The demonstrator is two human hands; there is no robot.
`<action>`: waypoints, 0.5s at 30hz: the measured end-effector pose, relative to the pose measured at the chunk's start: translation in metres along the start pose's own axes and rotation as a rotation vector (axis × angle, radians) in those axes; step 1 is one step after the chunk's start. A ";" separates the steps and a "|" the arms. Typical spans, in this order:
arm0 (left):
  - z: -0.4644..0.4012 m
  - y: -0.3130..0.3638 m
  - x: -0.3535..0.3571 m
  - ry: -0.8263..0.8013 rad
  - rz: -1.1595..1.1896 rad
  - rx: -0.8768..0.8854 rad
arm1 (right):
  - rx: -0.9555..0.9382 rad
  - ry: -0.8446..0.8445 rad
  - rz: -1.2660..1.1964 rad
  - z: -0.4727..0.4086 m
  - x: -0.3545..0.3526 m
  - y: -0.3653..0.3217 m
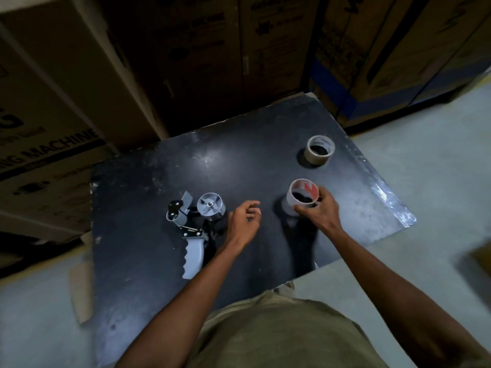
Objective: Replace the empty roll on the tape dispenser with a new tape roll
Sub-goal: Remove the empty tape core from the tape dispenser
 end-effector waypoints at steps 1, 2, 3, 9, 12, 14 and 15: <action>-0.001 0.004 0.008 -0.015 -0.009 0.010 | 0.012 0.018 0.005 -0.001 -0.012 0.007; -0.003 0.009 0.015 -0.029 -0.022 0.021 | 0.026 0.035 0.009 -0.003 -0.024 0.015; -0.005 0.013 0.023 -0.043 -0.032 0.032 | 0.037 0.049 0.013 -0.004 -0.035 0.021; -0.018 0.038 0.064 -0.098 -0.064 0.055 | 0.064 0.096 0.034 -0.015 -0.085 0.042; -0.022 0.048 0.081 -0.111 -0.072 0.063 | 0.072 0.104 0.045 -0.022 -0.101 0.053; -0.023 0.055 0.089 -0.107 -0.072 0.062 | 0.068 0.106 0.056 -0.027 -0.109 0.059; -0.024 0.057 0.092 -0.103 -0.069 0.059 | 0.063 0.105 0.063 -0.029 -0.111 0.060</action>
Point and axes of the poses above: each hand's wrist, its own z-axis away from the middle knuckle, its own x-axis out of the palm, y = z × x, the point moved 8 cm from there along -z, towards the middle knuckle, and after that the axes turned 9 degrees about -z, right-handed, at the moved point
